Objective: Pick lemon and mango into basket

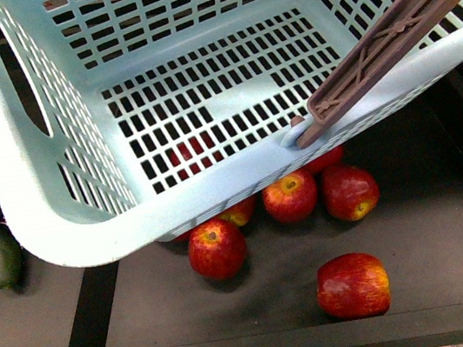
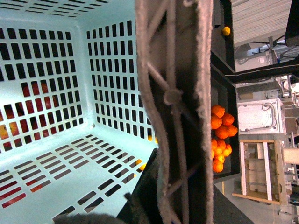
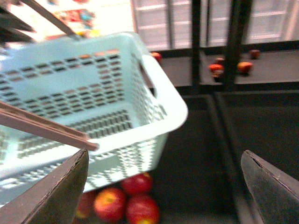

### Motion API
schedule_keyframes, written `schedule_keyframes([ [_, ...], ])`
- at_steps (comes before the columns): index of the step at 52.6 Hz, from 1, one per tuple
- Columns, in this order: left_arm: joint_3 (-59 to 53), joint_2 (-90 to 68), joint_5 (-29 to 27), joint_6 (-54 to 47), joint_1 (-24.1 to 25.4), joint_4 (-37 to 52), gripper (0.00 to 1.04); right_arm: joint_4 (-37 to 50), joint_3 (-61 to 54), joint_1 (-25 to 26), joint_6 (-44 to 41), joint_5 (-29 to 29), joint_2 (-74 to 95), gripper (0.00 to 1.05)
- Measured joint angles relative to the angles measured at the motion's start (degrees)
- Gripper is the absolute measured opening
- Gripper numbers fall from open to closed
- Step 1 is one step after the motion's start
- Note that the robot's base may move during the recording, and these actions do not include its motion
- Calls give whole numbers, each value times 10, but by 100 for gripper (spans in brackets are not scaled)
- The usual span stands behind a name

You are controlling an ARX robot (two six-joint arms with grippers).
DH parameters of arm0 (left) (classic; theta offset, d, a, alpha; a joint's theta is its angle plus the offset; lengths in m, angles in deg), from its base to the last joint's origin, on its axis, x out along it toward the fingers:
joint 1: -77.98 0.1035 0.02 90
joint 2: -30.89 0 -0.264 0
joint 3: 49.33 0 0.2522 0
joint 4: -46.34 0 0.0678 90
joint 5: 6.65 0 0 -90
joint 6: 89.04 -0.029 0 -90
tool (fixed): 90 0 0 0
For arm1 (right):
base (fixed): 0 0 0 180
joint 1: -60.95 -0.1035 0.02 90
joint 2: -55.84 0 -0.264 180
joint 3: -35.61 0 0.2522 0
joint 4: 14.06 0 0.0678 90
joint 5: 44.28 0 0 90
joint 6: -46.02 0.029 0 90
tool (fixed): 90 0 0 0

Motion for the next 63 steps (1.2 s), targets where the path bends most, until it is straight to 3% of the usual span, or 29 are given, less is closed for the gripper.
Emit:
schedule_keyframes([
  [4, 0, 0, 0, -1, -1, 0, 6, 107, 3, 64, 64, -85, 106, 96],
  [6, 0, 0, 0, -1, 0, 0, 6, 155, 6, 87, 79, -97, 162, 96],
  [14, 0, 0, -2, -1, 0, -1, 6, 398, 78, 146, 78, -76, 486, 96],
  [23, 0, 0, 1, -1, -1, -1, 6, 494, 202, 178, 51, -37, 793, 96],
  [36, 0, 0, 0, -1, 0, -1, 6, 413, 440, 225, -79, 12, 1168, 96],
  [63, 0, 0, 0, -1, 0, -1, 6, 268, 615, 299, -269, -50, 1325, 96],
])
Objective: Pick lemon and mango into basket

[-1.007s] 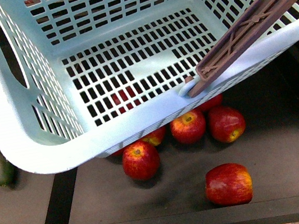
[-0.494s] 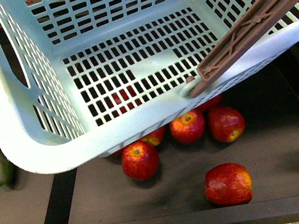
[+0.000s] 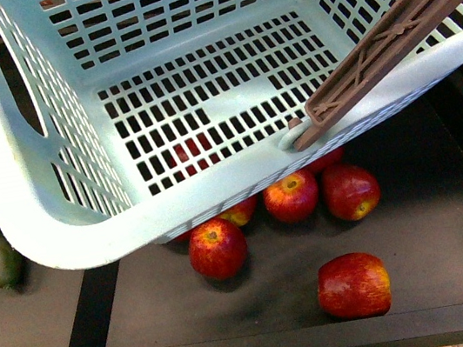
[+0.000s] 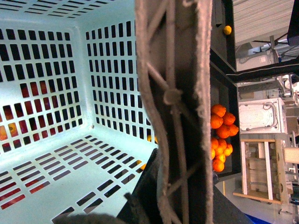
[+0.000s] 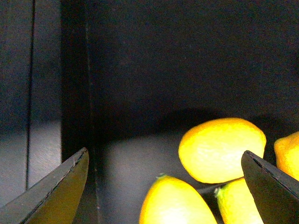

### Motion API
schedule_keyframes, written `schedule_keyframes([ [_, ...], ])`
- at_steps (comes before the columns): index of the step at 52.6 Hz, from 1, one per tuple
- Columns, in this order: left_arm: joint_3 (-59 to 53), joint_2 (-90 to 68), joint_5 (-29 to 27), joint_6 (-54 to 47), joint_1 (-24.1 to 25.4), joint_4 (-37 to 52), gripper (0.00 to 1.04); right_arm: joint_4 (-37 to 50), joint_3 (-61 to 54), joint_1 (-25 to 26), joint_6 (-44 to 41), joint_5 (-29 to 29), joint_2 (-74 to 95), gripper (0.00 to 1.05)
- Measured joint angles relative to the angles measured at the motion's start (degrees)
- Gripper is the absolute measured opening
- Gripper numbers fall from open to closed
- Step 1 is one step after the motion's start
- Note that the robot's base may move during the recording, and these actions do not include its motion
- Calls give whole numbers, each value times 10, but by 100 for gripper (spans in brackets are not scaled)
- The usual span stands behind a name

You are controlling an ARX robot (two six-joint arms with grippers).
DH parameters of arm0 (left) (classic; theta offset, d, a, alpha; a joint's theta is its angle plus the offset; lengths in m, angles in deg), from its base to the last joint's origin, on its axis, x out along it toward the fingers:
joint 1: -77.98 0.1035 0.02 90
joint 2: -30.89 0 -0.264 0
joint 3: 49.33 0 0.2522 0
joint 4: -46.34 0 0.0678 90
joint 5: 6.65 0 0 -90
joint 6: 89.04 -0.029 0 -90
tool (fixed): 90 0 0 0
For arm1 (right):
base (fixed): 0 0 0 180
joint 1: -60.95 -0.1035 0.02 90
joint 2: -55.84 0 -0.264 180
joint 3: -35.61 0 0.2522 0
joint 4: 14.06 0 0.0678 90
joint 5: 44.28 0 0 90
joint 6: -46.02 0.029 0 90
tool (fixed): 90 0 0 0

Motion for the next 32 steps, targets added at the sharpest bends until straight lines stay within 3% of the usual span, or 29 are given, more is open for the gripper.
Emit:
schedule_keyframes([
  [14, 0, 0, 0, 0, 0, 0, 6, -86, 57, 47, -111, -49, 43, 96],
  [32, 0, 0, 0, 0, 0, 0, 6, -142, 74, 62, -188, -98, 47, 96],
])
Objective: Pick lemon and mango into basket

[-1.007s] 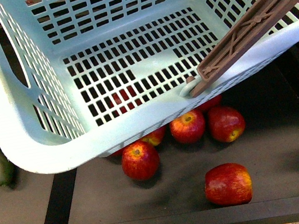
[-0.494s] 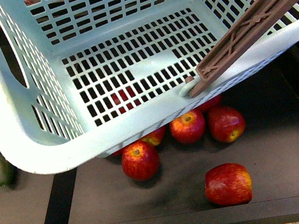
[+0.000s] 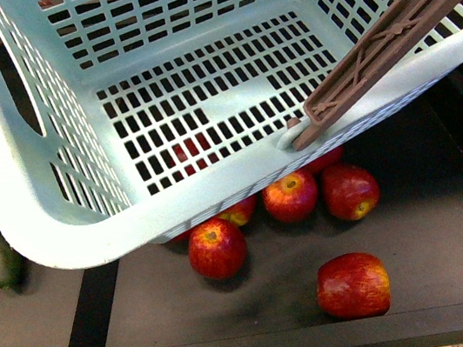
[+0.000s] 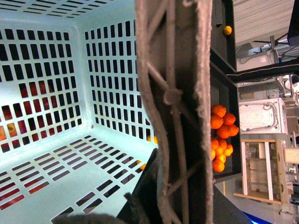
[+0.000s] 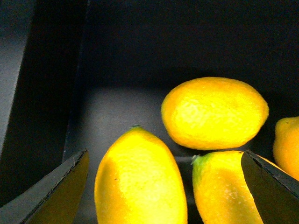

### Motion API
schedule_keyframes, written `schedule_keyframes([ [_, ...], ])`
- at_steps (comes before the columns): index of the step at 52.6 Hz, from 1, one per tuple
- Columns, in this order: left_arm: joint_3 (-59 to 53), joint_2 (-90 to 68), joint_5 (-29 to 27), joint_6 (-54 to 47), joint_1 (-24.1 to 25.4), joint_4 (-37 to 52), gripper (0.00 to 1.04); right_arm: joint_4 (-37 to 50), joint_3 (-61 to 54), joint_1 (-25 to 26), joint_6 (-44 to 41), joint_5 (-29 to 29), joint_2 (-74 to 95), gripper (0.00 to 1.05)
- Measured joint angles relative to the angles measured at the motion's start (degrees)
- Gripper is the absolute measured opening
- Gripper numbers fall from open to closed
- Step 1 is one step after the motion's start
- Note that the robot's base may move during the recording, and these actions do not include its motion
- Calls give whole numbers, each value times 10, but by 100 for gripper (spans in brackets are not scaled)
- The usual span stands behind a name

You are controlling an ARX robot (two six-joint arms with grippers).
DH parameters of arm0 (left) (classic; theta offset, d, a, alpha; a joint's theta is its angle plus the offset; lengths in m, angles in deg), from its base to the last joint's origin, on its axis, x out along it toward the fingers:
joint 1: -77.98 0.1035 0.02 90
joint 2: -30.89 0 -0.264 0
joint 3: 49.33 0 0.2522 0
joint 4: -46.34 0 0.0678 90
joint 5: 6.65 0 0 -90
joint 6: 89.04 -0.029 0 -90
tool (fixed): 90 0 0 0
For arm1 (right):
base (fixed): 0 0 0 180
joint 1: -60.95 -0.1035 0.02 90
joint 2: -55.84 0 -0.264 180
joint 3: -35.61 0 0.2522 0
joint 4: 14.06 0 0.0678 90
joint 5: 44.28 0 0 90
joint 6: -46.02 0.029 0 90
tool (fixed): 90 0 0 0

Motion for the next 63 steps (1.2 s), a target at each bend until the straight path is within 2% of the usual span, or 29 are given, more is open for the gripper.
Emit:
schedule_keyframes([
  [14, 0, 0, 0, 0, 0, 0, 6, -26, 1, -3, -35, -12, 3, 96],
  [52, 0, 0, 0, 0, 0, 0, 6, -57, 70, -37, -66, 40, 55, 96],
  [63, 0, 0, 0, 0, 0, 0, 6, -79, 86, -37, -99, 52, 60, 96],
])
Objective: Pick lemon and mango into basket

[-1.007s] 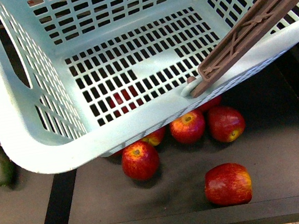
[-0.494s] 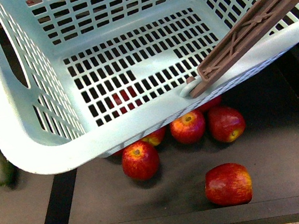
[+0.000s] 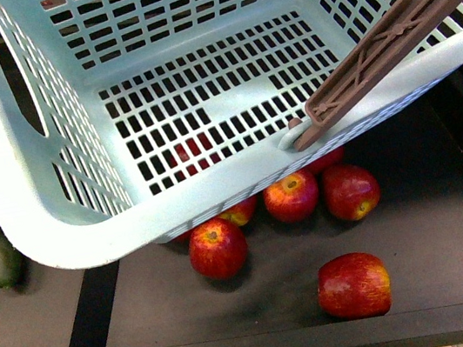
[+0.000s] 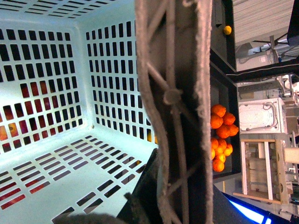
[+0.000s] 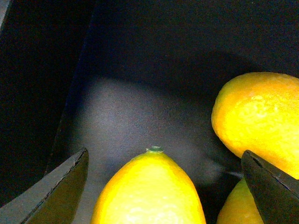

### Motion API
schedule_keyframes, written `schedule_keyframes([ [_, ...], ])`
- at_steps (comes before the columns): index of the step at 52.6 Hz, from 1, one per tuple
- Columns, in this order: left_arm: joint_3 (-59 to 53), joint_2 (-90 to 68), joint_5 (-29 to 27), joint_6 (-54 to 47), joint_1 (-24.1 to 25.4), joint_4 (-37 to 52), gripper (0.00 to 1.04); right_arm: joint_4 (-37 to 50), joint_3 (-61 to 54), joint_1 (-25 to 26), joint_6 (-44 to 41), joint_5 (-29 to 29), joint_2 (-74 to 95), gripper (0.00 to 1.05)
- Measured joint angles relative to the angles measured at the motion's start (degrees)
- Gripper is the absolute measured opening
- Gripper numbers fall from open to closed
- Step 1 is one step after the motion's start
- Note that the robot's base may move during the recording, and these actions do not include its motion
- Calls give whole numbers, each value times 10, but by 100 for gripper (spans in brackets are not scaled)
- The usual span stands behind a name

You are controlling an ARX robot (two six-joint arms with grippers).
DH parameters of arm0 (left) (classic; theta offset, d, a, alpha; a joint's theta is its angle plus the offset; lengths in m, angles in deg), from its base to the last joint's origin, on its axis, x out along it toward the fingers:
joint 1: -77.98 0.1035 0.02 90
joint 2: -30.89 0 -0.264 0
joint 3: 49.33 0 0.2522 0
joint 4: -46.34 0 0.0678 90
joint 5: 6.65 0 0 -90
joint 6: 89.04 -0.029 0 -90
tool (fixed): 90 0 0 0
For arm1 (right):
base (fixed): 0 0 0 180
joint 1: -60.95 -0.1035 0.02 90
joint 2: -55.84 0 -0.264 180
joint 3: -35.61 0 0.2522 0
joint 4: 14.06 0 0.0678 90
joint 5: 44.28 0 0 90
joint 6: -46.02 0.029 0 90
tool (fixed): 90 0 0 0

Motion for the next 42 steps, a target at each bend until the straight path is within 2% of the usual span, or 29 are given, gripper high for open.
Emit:
schedule_keyframes([
  [12, 0, 0, 0, 0, 0, 0, 6, -26, -1, 4, -58, -1, 0, 96],
  [29, 0, 0, 0, 0, 0, 0, 6, -32, -10, 4, -91, 2, 0, 96],
  [42, 0, 0, 0, 0, 0, 0, 6, -40, -13, 5, -99, 12, 1, 67],
])
